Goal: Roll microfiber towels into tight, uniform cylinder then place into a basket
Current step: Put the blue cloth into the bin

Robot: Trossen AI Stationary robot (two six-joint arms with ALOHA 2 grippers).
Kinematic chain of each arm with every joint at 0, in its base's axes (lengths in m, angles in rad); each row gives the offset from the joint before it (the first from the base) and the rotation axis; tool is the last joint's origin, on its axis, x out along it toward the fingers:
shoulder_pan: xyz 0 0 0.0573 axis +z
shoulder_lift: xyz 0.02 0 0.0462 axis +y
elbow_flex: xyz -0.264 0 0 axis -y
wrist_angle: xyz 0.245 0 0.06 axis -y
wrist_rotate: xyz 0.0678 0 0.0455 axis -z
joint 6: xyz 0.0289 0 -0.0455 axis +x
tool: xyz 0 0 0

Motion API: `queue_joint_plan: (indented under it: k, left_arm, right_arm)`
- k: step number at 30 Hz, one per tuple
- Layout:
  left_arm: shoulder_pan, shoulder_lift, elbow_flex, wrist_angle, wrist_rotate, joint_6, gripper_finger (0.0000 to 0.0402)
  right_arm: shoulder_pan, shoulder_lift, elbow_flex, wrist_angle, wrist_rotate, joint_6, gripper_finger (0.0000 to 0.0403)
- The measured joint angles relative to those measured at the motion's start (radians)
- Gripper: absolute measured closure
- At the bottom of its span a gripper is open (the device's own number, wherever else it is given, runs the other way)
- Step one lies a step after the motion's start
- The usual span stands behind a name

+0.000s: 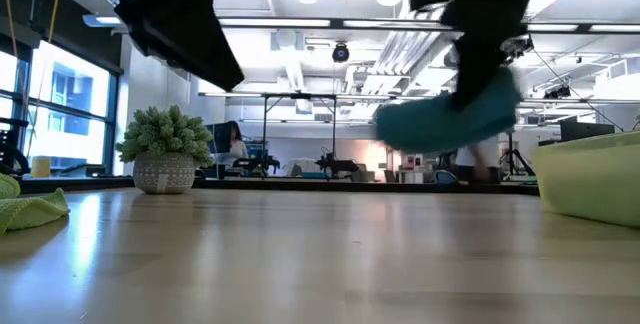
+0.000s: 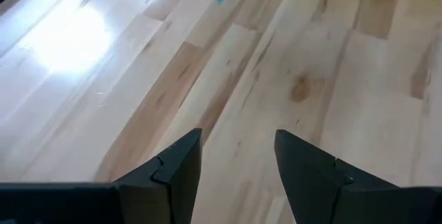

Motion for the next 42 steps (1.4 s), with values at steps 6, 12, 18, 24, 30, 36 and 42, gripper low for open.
queue_joint_plan:
  k: [6, 12, 18, 24, 30, 36, 42]
  left_arm:
    - [0.0, 0.001, 0.0, -0.038, -0.002, -0.043, 0.0229]
    - [0.0, 0.001, 0.0, -0.048, -0.004, -0.043, 0.0229]
    - [0.006, 0.001, 0.0, -0.049, -0.011, -0.038, 0.0229]
    - [0.019, 0.001, 0.0, -0.048, -0.013, -0.016, 0.0229]
    - [0.039, 0.001, 0.0, -0.048, -0.014, -0.014, 0.0229]
    - [0.052, 0.001, 0.0, -0.048, -0.011, 0.007, 0.0229]
    - [0.051, 0.001, 0.0, -0.048, -0.007, 0.011, 0.0229]
  right_arm:
    - [0.095, -0.032, 0.068, -0.385, -0.044, 0.368, 0.0403]
    - [0.246, -0.087, 0.043, -0.481, -0.172, 0.694, 0.0403]
    - [0.378, -0.092, 0.017, -0.48, -0.328, 0.957, 0.0403]
    - [0.477, -0.09, -0.064, -0.478, -0.542, 1.243, 0.0403]
    - [0.506, -0.09, -0.158, -0.39, -0.596, 1.394, 0.0403]
    - [0.462, -0.089, -0.26, -0.306, -0.53, 1.437, 0.0403]
    - [0.397, -0.089, -0.35, -0.174, -0.399, 1.418, 0.0403]
